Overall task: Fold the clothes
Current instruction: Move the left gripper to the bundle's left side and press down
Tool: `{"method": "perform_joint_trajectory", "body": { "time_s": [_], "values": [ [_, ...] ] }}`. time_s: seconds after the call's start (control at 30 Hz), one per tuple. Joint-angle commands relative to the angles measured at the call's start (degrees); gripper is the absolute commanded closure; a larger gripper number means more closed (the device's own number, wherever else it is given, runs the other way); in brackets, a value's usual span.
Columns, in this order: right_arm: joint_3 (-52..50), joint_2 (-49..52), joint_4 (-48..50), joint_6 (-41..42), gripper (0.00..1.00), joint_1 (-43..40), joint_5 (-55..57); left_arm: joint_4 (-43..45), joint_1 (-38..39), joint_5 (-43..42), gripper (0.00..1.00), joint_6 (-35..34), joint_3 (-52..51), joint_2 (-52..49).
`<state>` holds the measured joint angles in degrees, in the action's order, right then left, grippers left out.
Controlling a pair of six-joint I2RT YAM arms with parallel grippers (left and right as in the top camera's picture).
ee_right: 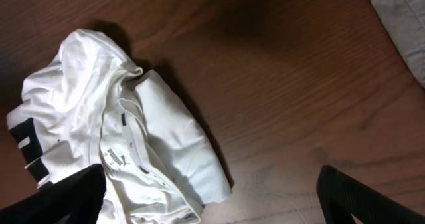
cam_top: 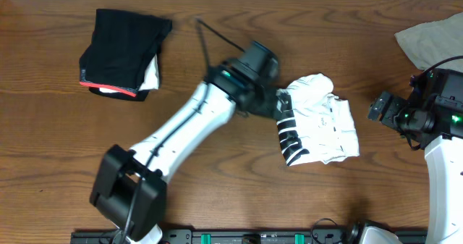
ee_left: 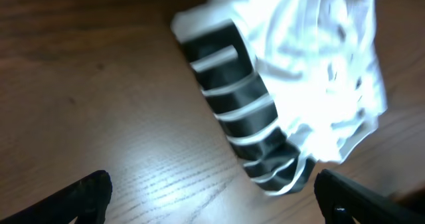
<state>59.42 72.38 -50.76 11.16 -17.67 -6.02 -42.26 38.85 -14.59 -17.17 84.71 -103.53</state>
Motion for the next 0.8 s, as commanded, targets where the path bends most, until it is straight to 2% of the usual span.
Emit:
{"method": "perform_joint_trajectory", "body": {
  "time_s": [0.0,0.1,0.33,0.5,0.6,0.77],
  "values": [
    [-0.3,0.0,0.0,-0.1,0.01,-0.3,0.7,-1.0,2.9,8.7,0.04,2.9,-0.5,-2.3],
    [-0.3,0.0,0.0,-0.1,0.01,-0.3,0.7,-0.2,5.2,8.2,0.09,3.1,-0.5,-5.4],
    [-0.3,0.0,0.0,-0.1,0.01,-0.3,0.7,5.4,9.3,7.1,0.10,6.1,-0.5,-11.6],
    [-0.3,0.0,0.0,-0.1,0.01,-0.3,0.7,9.1,10.8,8.5,0.10,7.7,-0.5,-12.3],
    [-0.3,0.0,0.0,-0.1,0.01,-0.3,0.7,9.6,10.8,11.0,0.18,7.7,-0.5,-12.4],
    [-0.3,0.0,0.0,-0.1,0.01,-0.3,0.7,10.4,10.8,11.9,0.18,7.7,-0.6,-14.3]
  ]
}}
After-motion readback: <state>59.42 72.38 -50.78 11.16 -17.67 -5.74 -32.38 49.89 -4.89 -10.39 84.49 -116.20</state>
